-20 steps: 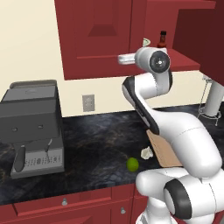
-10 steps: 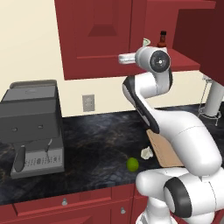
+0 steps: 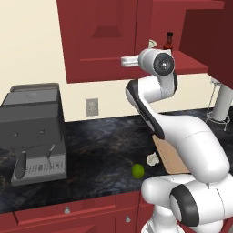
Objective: Open the cabinet. Place the bowl and condiment on the counter. Then place the lime and garlic on the cutting board.
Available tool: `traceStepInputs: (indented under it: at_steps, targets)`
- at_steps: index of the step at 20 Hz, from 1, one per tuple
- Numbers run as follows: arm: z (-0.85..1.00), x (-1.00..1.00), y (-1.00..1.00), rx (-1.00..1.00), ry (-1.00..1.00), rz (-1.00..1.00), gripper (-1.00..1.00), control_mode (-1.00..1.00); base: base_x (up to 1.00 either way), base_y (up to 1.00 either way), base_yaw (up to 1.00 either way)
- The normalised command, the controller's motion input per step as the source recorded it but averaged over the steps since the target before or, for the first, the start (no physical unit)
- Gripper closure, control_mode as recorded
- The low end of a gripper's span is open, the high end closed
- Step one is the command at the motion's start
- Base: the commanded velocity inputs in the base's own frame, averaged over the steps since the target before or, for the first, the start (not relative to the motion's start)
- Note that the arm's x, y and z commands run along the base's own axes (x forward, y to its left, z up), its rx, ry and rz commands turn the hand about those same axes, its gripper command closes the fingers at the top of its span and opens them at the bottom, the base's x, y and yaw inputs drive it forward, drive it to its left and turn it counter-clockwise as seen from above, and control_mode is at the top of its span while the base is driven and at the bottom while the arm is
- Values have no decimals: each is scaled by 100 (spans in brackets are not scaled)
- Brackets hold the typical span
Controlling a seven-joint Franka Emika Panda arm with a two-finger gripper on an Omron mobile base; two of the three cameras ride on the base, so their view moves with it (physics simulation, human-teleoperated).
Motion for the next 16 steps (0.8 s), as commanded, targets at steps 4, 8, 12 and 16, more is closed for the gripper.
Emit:
traceStepInputs:
  at_steps: [4,8,12,16]
  targets:
    - [0,0,4,0,0,0,100,-100,0,0,0]
    - [0,-6,1,0,0,0,100,-100,0,0,0]
    - [0,-32,6,0,-3,0,100,-100,0,0,0]
    - [0,-44,12,0,-2,0,100,-100,0,0,0]
